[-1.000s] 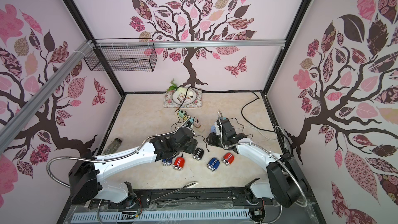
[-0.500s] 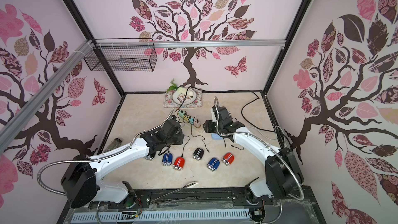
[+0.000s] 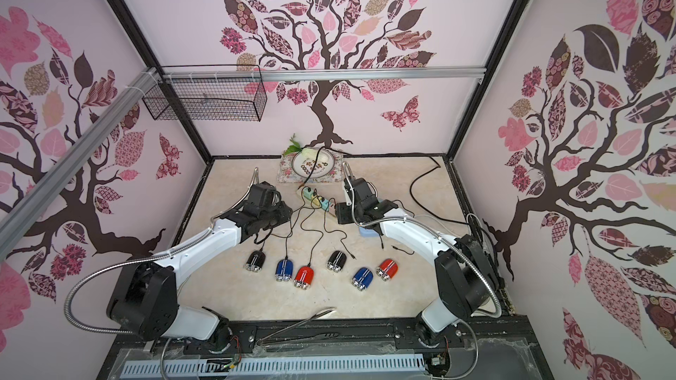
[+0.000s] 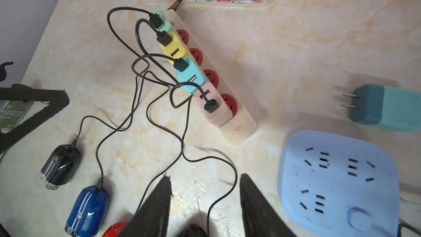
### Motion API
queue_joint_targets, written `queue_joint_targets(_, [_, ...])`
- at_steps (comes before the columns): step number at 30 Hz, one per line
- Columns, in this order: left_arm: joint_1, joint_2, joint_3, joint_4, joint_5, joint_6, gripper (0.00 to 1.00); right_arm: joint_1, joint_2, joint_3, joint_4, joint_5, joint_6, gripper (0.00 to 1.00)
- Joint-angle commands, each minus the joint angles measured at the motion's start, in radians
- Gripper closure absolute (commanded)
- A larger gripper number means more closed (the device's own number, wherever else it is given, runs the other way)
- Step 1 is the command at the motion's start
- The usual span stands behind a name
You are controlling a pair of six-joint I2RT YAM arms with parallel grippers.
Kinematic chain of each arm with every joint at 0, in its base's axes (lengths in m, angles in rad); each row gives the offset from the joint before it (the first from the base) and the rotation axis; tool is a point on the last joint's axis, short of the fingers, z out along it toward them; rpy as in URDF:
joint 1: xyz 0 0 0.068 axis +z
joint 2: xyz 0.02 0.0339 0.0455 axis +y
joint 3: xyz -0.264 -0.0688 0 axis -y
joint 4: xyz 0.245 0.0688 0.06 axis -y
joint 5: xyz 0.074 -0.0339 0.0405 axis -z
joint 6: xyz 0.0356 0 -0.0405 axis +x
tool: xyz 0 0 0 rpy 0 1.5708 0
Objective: Unplug the electric shaver
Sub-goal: Remove the plug from the socket.
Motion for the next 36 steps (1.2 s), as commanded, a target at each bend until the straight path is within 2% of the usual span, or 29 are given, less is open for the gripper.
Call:
queue_joint_targets(1, [0.058,0.052,0.037,0.089,0.081,-0.031,0.68,0.006,0.02,0.037,0.02,0.044,-0.057,0.46])
queue_joint_targets(9, [0.191,0.289,0.144,0.294,0.291,-0.153,0.63,0.01,0.023,-0.02,0.14,0.054,-0.124,0.41])
queue_joint_targets(17, [0.227,0.505,0.315,0.365,0.414,-0.225,0.63,0.011,0.026,-0.082,0.281,0.103,-0.151,0.39])
queue_joint_targets(23, [0.227,0.585,0.39,0.356,0.438,-0.237,0.62,0.012,0.041,-0.104,0.337,0.135,-0.212,0.36])
queue_joint_targets(36, [0.227,0.669,0.445,0.335,0.455,-0.263,0.62,0.011,0.067,-0.142,0.39,0.091,-0.282,0.34])
